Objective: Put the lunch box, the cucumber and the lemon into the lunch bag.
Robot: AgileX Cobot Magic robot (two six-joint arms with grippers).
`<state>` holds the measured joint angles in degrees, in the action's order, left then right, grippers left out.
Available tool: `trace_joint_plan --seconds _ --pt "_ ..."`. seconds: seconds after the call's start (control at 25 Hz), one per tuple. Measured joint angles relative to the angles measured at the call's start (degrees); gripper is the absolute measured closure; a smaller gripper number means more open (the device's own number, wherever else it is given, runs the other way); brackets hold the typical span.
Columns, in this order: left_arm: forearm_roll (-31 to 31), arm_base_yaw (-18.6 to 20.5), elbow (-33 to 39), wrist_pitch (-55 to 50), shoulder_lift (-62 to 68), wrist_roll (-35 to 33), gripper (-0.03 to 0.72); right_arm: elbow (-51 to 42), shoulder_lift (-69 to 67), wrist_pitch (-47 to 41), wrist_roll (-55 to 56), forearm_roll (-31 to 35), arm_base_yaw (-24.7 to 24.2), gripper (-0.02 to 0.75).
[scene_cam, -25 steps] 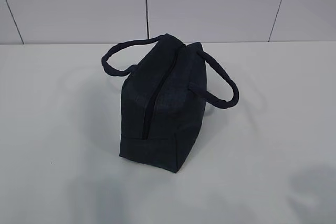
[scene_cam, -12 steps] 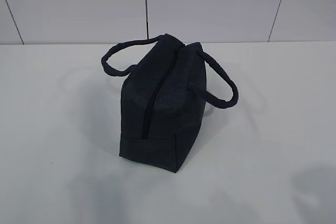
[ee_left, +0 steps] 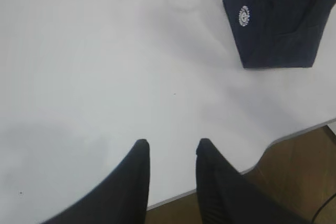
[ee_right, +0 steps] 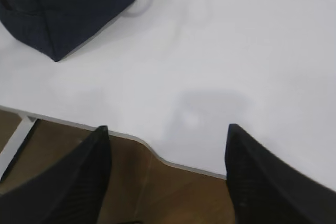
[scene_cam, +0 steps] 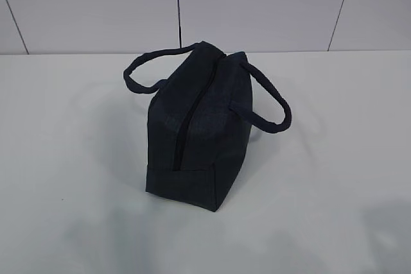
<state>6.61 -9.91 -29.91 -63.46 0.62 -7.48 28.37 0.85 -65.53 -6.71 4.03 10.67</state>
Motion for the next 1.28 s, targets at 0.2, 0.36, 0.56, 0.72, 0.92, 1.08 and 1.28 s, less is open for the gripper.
trace_joint_plan --seconds 0.2,0.36,0.56,0.72,0.92,1.08,1.28 --pt "0.0 2.05 0.0 0.0 0.0 0.0 0.469 0.0 0.0 0.0 0.0 -0.14 -5.66 0.224" --pt "0.0 2.05 0.0 0.0 0.0 0.0 0.469 0.0 0.0 0.0 0.0 -0.14 -5.83 0.225" --pt "0.1 2.05 0.0 0.0 0.0 0.0 0.469 0.0 0.0 0.0 0.0 -0.14 -5.83 0.224" --pt "0.1 2.05 0.0 0.0 0.0 0.0 0.469 0.0 0.0 0.0 0.0 -0.14 -5.83 0.224" --pt "0.1 2.05 0.0 0.0 0.0 0.0 0.469 0.0 0.0 0.0 0.0 -0.14 -5.83 0.224" --pt "0.1 2.05 0.0 0.0 0.0 0.0 0.469 0.0 0.0 0.0 0.0 -0.14 -5.83 0.225" --pt "0.1 2.05 0.0 0.0 0.0 0.0 0.469 0.0 0.0 0.0 0.0 -0.14 -5.83 0.225"
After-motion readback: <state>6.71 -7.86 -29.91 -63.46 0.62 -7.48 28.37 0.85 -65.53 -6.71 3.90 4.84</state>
